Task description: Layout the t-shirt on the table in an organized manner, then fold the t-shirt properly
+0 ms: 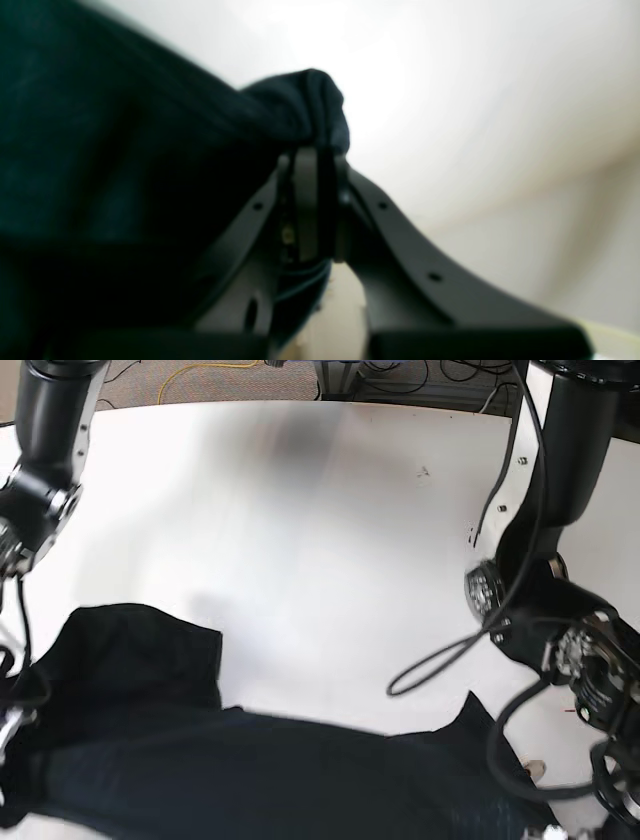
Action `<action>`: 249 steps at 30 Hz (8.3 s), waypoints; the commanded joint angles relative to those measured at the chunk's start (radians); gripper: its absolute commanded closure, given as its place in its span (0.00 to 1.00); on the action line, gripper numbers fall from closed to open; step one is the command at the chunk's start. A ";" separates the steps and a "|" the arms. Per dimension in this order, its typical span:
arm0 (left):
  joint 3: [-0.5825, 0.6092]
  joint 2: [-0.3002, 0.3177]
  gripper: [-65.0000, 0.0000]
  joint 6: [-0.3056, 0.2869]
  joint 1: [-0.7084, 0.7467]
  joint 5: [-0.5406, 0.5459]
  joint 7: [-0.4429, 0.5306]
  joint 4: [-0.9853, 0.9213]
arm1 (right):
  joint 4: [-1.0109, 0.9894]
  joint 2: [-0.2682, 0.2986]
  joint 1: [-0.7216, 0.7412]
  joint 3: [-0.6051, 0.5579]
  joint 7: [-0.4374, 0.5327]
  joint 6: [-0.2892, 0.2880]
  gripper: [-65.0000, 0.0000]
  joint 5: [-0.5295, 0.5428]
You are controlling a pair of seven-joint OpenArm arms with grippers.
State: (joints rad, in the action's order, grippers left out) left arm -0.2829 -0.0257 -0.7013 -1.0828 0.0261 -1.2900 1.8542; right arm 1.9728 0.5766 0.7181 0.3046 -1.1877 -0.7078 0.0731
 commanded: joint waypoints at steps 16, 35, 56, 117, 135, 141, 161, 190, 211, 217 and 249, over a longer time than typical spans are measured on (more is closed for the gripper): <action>-0.103 0.063 0.99 0.003 0.582 -0.002 0.025 0.127 | 0.059 -0.243 -0.585 0.258 0.009 0.010 1.00 -0.029; -0.339 0.158 0.99 0.003 1.176 -0.004 0.028 0.124 | 0.059 -0.476 -0.954 0.325 0.009 0.010 1.00 -0.029; -0.359 0.177 0.99 0.003 1.367 -0.008 0.076 0.123 | 0.059 -0.516 -1.112 0.321 0.114 0.010 1.00 -0.031; -0.158 0.275 0.99 0.003 1.070 -0.008 0.221 -0.199 | 0.044 -0.518 -1.084 0.325 0.145 0.010 0.99 -0.039; -0.152 0.275 0.98 0.003 1.104 -0.010 0.224 -0.205 | 0.044 -0.518 -1.083 0.325 0.145 0.010 0.98 -0.040; -0.152 0.275 0.81 0.003 1.104 -0.010 0.224 -0.205 | 0.046 -0.514 -1.087 0.325 0.145 0.010 0.69 -0.040; -0.157 0.298 0.50 0.003 1.100 -0.002 0.221 -0.196 | 0.053 -0.513 -1.118 0.391 0.144 0.010 0.05 0.150; -0.209 0.313 0.51 0.003 1.034 -0.002 0.221 -0.077 | -0.056 -0.528 -0.868 0.287 0.009 0.010 0.12 0.356; -0.212 0.312 0.51 0.003 1.042 -0.005 0.221 -0.080 | -0.068 -0.528 -0.837 0.048 0.021 0.010 0.12 0.276; -0.209 0.312 0.51 0.003 1.062 -0.005 0.221 -0.080 | -0.003 -0.531 -0.871 -0.028 0.021 0.010 0.12 0.276; -0.209 0.310 0.51 0.003 1.062 -0.005 0.221 -0.081 | -0.007 -0.533 -0.937 -0.120 0.078 0.010 0.60 0.264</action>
State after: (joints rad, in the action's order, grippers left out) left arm -0.4885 0.2699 -0.7006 -0.0059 0.0200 -1.0805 1.7580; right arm 1.9495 0.0391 -0.2306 0.1833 -1.1286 -0.6987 0.3210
